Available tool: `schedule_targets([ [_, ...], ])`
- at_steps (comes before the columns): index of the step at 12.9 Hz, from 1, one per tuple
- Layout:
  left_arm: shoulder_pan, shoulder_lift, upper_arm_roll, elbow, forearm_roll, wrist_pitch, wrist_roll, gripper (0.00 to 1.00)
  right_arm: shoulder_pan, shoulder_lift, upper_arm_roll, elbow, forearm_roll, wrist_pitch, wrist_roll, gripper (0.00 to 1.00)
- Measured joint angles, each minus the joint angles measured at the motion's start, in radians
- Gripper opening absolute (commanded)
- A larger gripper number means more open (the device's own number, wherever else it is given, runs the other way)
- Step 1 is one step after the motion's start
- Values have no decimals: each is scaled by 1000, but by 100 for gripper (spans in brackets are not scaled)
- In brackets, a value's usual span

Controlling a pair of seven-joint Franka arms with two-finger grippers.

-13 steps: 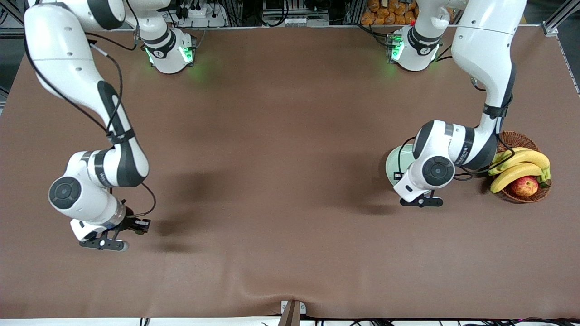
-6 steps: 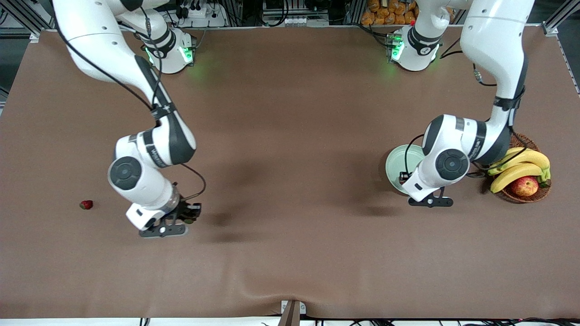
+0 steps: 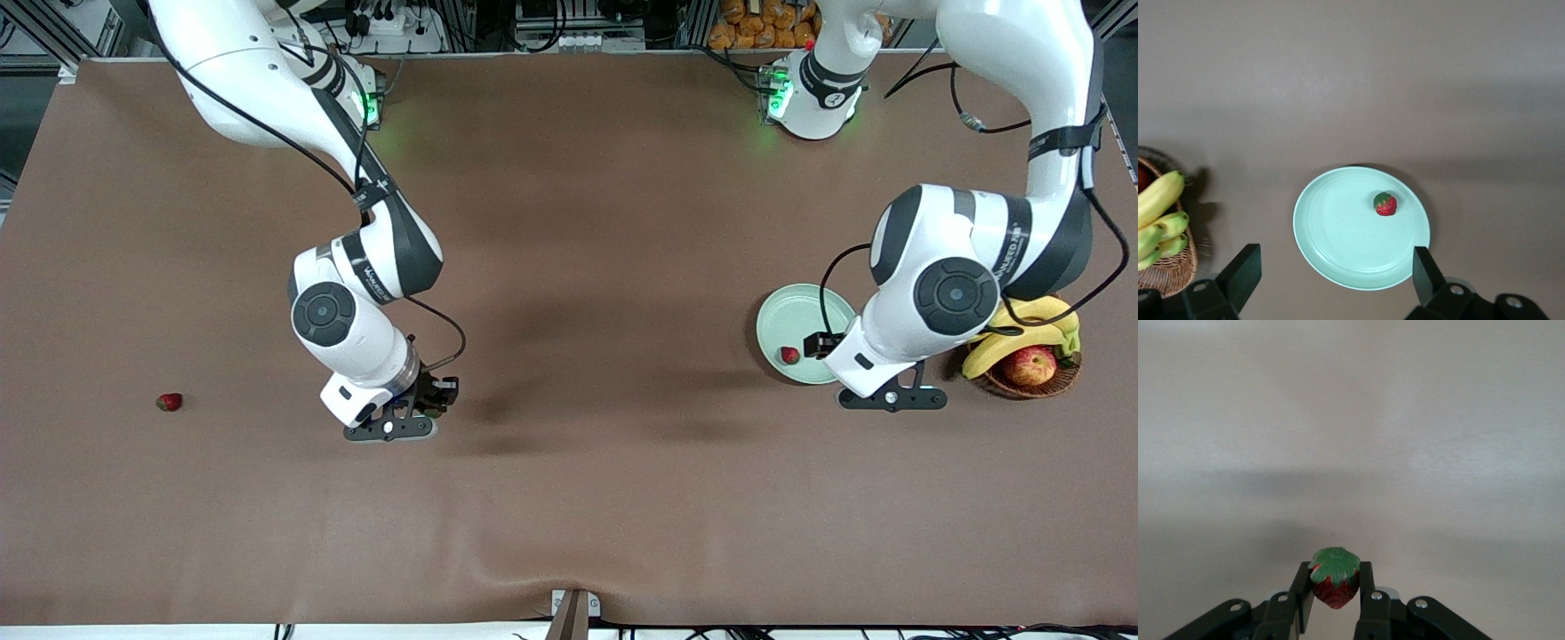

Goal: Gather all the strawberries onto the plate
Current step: 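Set the second strawberry mid-table with the right gripper while the left gripper returns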

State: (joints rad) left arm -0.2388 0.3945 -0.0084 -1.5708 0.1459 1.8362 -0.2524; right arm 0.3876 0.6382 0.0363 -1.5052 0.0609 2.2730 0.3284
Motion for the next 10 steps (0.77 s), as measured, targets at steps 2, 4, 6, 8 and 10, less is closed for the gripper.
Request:
schedule_targets([
  [2,-1,-30,-5,26,0,-12,0,100,40,0,2,4,31,6,0,0],
  [4,-1,-58,-29,32,0,-14,0,100,82,0,2,4,39,20,6,0],
  [6,-9,-64,-60,37,0,-15,-8,100,96,0,2,4,39,26,12,0],
  [8,-14,-58,-65,35,0,-20,-17,100,97,0,1,4,39,26,12,0],
  [10,-8,-50,-63,25,0,-29,-17,100,110,0,2,4,39,30,12,0],
])
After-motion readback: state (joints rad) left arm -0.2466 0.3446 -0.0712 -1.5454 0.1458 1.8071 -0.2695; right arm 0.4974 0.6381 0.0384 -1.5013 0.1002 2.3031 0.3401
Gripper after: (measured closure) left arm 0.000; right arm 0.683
